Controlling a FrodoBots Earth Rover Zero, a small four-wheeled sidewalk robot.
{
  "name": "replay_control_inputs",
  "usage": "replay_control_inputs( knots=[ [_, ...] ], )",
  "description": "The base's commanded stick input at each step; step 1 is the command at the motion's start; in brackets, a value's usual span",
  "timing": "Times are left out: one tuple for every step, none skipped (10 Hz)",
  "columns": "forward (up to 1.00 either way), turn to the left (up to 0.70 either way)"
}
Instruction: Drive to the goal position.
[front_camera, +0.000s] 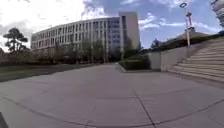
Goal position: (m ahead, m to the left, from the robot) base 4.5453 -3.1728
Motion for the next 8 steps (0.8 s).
replay_control_inputs(
  knots=[
    [0.70,0.00],
    [0.70,0.00],
    [0.70,0.00],
    [0.70,0.00],
    [0.70,0.00],
    [0.70,0.00],
    [0.70,0.00],
    [0.70,0.00]
  ],
)
